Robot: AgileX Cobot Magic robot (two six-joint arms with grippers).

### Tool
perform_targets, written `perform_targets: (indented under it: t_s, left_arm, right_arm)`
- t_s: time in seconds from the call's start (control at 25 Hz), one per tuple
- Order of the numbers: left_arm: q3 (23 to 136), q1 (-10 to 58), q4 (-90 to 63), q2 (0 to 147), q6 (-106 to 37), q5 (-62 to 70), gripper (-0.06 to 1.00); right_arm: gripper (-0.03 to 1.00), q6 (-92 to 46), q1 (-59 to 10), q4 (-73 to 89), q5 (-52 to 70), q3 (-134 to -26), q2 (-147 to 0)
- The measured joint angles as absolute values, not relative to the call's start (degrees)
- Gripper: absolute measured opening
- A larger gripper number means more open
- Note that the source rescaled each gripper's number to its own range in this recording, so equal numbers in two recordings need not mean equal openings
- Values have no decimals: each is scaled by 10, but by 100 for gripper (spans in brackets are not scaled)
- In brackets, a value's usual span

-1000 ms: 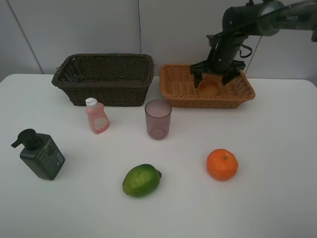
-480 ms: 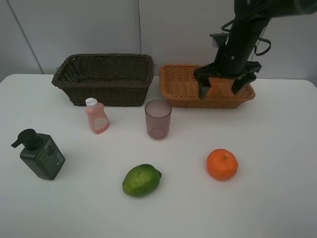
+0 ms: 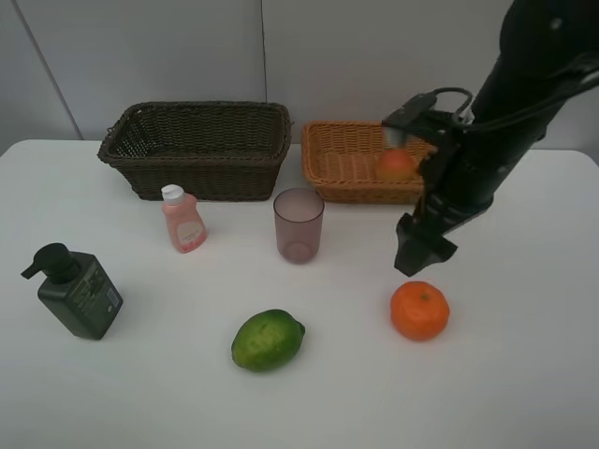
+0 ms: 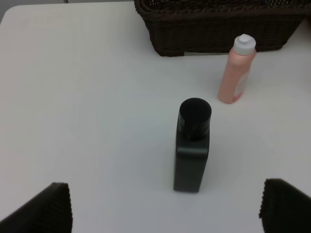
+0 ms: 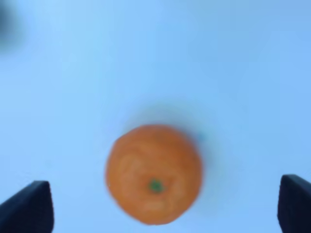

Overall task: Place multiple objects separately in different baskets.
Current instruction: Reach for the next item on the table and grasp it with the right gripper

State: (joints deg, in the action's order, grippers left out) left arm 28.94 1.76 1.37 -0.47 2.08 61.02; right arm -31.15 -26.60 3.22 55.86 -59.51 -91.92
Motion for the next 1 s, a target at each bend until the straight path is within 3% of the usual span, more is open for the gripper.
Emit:
perform_targets:
  t_s: [0.2, 0.36, 1.0]
  left_arm:
    - [289, 18, 14, -5, 21, 610, 100]
    - [289, 18, 14, -5, 21, 610, 100]
    - [289, 18, 14, -5, 21, 610, 100]
  right_arm:
    - [100, -553, -266, 48, 520, -519, -900]
    - [100, -661, -268, 50, 491, -483, -887]
    - [100, -685, -272, 47, 423, -460, -919]
